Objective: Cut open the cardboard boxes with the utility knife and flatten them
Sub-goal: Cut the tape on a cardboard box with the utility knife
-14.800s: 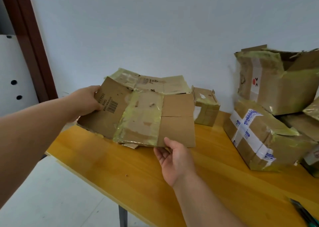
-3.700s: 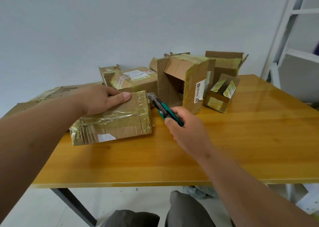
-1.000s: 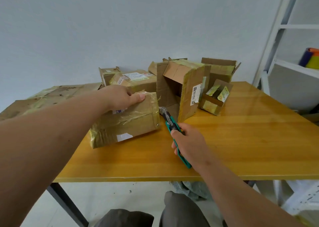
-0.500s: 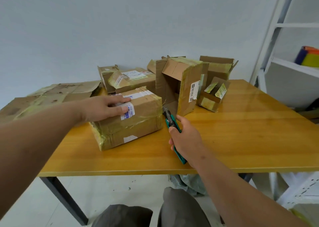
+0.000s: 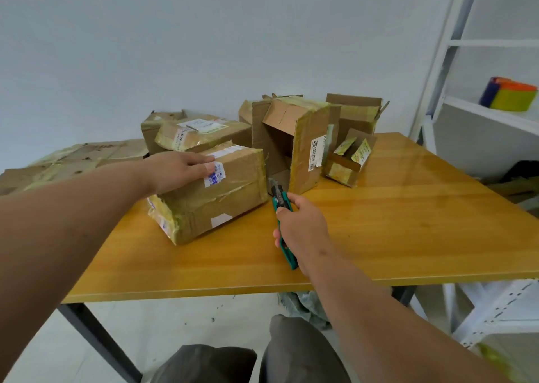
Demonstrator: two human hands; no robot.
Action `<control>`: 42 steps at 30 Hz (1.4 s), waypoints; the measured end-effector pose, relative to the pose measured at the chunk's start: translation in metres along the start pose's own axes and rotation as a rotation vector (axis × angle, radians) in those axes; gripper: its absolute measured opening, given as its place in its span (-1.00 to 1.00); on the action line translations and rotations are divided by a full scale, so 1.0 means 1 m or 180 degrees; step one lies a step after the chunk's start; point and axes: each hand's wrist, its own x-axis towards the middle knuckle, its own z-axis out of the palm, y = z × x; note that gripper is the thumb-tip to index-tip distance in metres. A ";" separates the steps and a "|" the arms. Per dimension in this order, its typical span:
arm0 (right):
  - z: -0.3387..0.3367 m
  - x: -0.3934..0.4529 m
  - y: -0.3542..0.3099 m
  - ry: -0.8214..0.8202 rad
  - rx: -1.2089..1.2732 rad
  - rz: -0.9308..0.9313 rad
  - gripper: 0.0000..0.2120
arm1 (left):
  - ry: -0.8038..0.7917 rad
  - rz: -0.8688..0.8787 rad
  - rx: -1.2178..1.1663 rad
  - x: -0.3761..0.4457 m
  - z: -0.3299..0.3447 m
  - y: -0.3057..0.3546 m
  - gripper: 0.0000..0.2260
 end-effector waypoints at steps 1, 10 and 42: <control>0.000 0.001 0.000 0.0001 0.0015 0.0013 -0.55 | 0.0012 0.0001 0.0009 0.002 -0.002 0.000 -0.52; 0.006 0.011 -0.009 -0.0133 0.0191 -0.0010 -0.59 | -0.0025 -0.0011 -0.0164 0.010 -0.012 -0.001 -0.53; 0.048 -0.033 -0.017 -0.0978 0.0045 -0.0354 -0.70 | -0.0393 0.0052 -0.0851 0.007 -0.019 -0.022 -0.35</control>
